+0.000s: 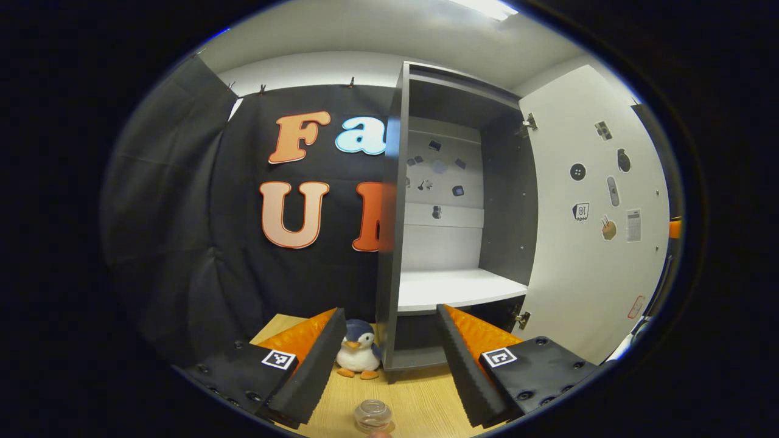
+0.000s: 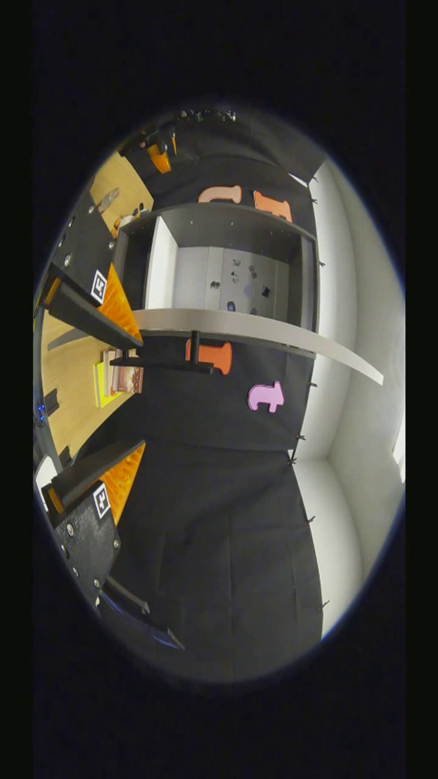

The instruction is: Open the cabinet door with the right hand, grasp the bottle in the cabinet with the left hand and place it on the coaster, then close the cabinet door with the right hand.

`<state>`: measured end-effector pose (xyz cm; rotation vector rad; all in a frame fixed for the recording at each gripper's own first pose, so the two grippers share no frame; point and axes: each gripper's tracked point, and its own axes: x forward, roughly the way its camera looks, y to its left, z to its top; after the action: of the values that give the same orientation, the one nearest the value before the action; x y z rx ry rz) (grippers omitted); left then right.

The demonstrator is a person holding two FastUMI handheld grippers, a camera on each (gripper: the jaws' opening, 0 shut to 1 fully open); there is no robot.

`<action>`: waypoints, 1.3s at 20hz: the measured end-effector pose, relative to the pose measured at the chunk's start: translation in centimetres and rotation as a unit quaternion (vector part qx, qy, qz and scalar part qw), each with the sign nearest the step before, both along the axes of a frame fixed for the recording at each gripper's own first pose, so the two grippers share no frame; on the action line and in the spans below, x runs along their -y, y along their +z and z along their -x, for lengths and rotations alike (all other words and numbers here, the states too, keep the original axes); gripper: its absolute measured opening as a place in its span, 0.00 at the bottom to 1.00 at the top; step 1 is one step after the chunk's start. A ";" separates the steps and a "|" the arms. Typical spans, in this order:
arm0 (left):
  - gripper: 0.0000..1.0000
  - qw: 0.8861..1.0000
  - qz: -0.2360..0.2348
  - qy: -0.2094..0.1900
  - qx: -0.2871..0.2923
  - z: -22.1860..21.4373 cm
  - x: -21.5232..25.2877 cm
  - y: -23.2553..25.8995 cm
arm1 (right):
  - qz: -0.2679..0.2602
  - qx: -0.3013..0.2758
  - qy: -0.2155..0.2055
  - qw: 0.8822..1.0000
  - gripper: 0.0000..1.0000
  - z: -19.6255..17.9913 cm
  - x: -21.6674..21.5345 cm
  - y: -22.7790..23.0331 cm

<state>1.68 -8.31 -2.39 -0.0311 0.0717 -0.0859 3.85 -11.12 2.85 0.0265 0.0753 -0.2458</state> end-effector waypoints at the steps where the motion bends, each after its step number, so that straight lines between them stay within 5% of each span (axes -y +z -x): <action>1: 0.95 1.000 0.005 0.003 -0.001 0.1 -0.1 0.0 | -0.007 0.004 0.011 1.000 0.90 -0.3 -0.3 0.1; 4: 0.95 1.000 0.016 0.013 -0.001 0.5 -0.4 0.1 | -0.041 0.016 0.043 0.998 0.89 -0.4 -1.4 0.0; 5: 0.95 1.000 0.017 0.018 -0.001 0.9 -0.7 0.2 | -0.051 0.020 0.056 0.997 0.96 -0.4 -1.9 -0.2; 6: 0.95 1.000 0.019 0.024 0.001 1.1 -0.9 0.3 | -0.059 0.023 0.069 0.996 0.89 -0.4 -2.4 -0.2; 12: 0.95 0.999 0.002 0.046 0.012 3.0 -2.4 1.1 | -0.065 0.044 0.176 0.981 0.88 -1.5 -8.7 0.6; 14: 0.95 0.999 0.004 0.050 0.016 3.2 -2.9 1.3 | -0.079 0.043 0.207 0.974 0.96 -3.1 -11.6 0.6; 17: 0.95 0.998 0.004 0.058 0.015 3.0 -4.2 1.3 | -0.084 0.051 0.227 0.969 0.82 -5.0 -14.3 1.1; 21: 0.95 0.998 0.005 0.065 0.019 2.3 -6.5 1.2 | -0.092 0.050 0.259 0.960 0.77 -6.7 -18.1 1.4; 22: 0.95 0.997 0.001 0.069 0.020 2.1 -7.3 1.4 | -0.095 0.050 0.275 0.955 0.86 -6.9 -19.3 1.5; 26: 0.95 0.997 -0.005 0.074 0.018 0.8 -9.6 1.0 | -0.097 0.039 0.309 0.945 0.72 -8.7 -23.4 1.2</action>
<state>0.86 1.32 -1.43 -0.0257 0.0328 0.0621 12.58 12.30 4.04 0.2049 0.0265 0.3918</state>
